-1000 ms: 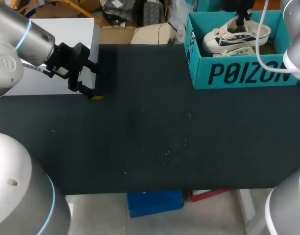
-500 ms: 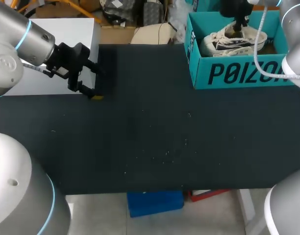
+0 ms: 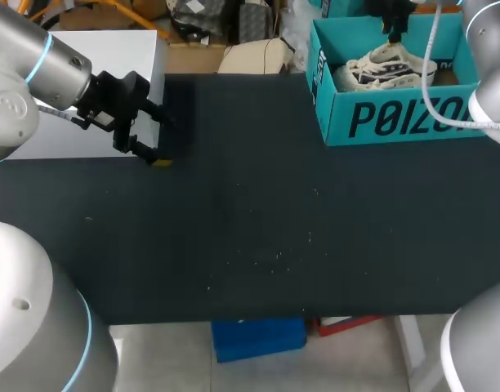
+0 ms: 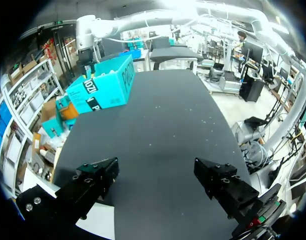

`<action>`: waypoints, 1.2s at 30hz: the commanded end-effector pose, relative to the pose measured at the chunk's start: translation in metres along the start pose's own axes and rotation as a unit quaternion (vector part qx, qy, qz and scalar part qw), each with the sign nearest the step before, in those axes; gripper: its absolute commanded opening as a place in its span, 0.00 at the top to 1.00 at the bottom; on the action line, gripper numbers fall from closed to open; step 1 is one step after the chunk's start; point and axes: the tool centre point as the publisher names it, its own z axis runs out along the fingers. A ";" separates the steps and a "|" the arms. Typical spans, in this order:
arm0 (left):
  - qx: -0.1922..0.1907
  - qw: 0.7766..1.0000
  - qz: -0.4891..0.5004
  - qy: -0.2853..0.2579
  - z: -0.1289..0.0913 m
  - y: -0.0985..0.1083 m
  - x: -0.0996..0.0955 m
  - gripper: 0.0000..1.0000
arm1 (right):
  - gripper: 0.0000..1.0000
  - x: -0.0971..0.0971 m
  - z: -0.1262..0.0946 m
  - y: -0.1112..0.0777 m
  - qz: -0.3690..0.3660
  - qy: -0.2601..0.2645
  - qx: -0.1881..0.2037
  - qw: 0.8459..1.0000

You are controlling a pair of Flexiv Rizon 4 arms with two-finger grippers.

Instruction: Take the shoe out of the shoebox, open the shoe tongue, remove and reinsert the insole, then place the shoe into the shoebox

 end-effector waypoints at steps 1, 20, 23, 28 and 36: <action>0.000 1.000 0.001 -0.002 0.001 0.001 0.001 0.00 | 0.64 0.003 -0.038 -0.003 0.001 0.240 0.000 0.971; 0.000 1.000 0.001 -0.002 0.001 0.001 0.001 0.00 | 0.64 0.085 -0.154 0.058 0.036 0.196 0.009 0.980; 0.000 1.000 0.001 -0.002 0.001 0.001 0.001 0.00 | 0.65 0.102 -0.164 0.073 0.046 0.180 0.008 0.983; 0.000 1.000 0.001 -0.002 0.001 0.001 0.001 0.00 | 0.65 0.128 -0.177 0.096 0.059 0.165 0.008 0.984; 0.000 1.000 0.001 -0.002 0.001 0.001 0.001 0.00 | 0.67 0.164 -0.192 0.123 0.074 0.139 0.000 0.988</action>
